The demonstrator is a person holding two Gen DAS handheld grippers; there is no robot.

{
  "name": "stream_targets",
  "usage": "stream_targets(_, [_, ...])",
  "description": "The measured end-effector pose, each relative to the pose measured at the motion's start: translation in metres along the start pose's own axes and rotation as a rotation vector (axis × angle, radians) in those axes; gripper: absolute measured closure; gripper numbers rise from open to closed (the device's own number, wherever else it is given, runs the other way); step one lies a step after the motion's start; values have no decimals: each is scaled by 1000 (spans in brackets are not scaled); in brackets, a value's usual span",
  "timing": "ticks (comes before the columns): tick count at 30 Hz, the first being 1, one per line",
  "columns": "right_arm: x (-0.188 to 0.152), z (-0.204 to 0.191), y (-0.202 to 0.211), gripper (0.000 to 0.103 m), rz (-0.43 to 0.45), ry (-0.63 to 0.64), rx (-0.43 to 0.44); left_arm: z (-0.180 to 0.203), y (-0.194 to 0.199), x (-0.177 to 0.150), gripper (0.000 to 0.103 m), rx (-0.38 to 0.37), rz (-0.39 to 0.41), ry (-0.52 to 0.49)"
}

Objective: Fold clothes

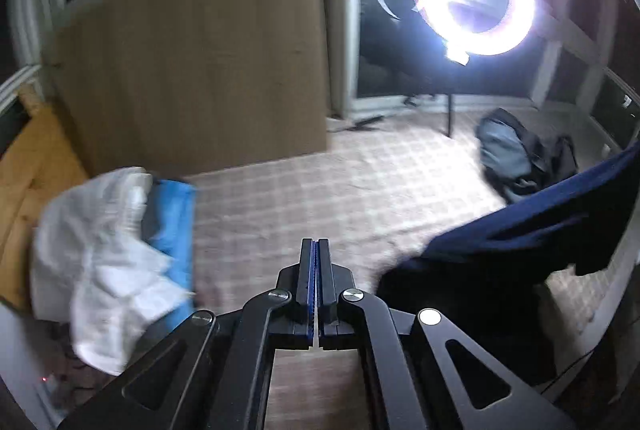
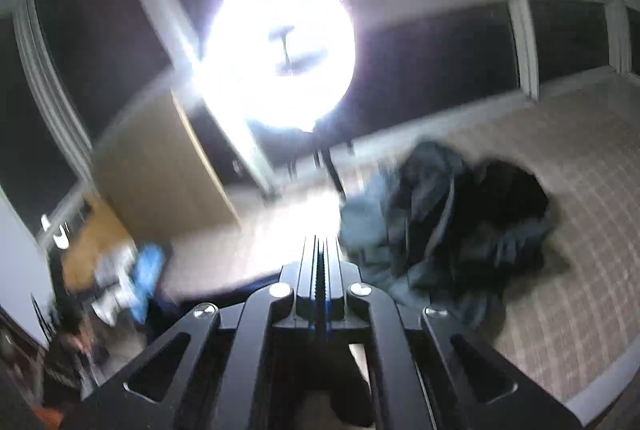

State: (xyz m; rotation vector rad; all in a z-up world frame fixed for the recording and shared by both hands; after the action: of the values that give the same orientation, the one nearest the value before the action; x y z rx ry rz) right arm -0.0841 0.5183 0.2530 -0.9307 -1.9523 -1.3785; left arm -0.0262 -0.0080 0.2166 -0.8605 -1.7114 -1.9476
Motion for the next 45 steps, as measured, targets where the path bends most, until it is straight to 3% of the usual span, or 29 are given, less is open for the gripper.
stream_targets(1, [12, 4, 5, 103, 39, -13, -14, -4, -3, 0, 103, 5, -16, 3])
stream_targets(2, [20, 8, 0, 103, 51, 5, -93, -7, -7, -1, 103, 9, -32, 5])
stream_targets(4, [29, 16, -25, 97, 23, 98, -375, -2, -20, -6, 101, 13, -73, -9])
stream_targets(5, [25, 15, -36, 97, -18, 127, -406, 5, -28, -11, 97, 10, -96, -25])
stream_targets(7, [-2, 3, -54, 94, -151, 152, -261, 24, -38, -27, 67, -15, -133, -74])
stream_targets(9, [-40, -25, -66, 71, -244, 212, -155, 34, -44, -43, 58, -31, -160, -98])
stream_targets(10, [-59, -42, -72, 51, -281, 254, -115, 36, -46, -50, 58, -37, -175, -101])
stream_targets(11, [-79, -61, -78, 46, -315, 301, -83, 37, -48, -56, 58, -42, -189, -102])
stream_targets(17, [-178, -209, -130, 46, -410, 688, 94, 22, -42, -74, 58, -29, -189, -46])
stream_targets(22, [-222, -282, -185, 46, -424, 934, 83, -8, -15, -84, 55, 1, -152, 23])
stream_targets(23, [-230, -292, -194, 50, -431, 976, 83, -14, -10, -86, 55, 9, -146, 39])
stream_targets(24, [-235, -295, -200, 65, -445, 1002, 81, -22, -5, -89, 55, 25, -143, 56])
stream_targets(25, [-235, -293, -204, 97, -466, 1012, 76, -29, 0, -91, 55, 40, -140, 73])
stream_targets(29, [-186, -259, -166, 99, -436, 822, 178, -43, 7, -93, 55, 58, -124, 104])
stream_targets(33, [-101, -170, -101, 99, -338, 554, 139, -36, -3, -83, 55, 36, -122, 89])
stream_targets(36, [-56, -74, -68, 99, -270, 412, -63, -10, -25, -69, 55, -6, -146, 29])
stream_targets(40, [-50, 59, -61, 94, -381, 290, -580, 44, -52, -55, 55, -118, -172, -74])
stream_targets(41, [-54, 76, -53, 94, -393, 254, -586, 64, -60, -53, 55, -154, -186, -107])
stream_targets(42, [-57, 84, -44, 94, -387, 217, -535, 84, -66, -54, 55, -192, -198, -135])
stream_targets(45, [-70, 81, -25, 68, -349, 210, -401, 143, -83, -56, 53, -306, -235, -216])
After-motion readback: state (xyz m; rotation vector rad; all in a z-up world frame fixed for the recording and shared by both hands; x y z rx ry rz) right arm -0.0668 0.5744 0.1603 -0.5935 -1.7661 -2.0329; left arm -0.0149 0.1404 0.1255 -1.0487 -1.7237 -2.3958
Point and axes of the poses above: each gripper's, at about its wrist camera, not at the fingertips, and y roughly against the way its jaws point, z to its right, x to its top, the point moved 2 cm from there along -y, roughly the way its jaws point, and after that the axes turned 6 degrees about -x, right-handed, at the moved point
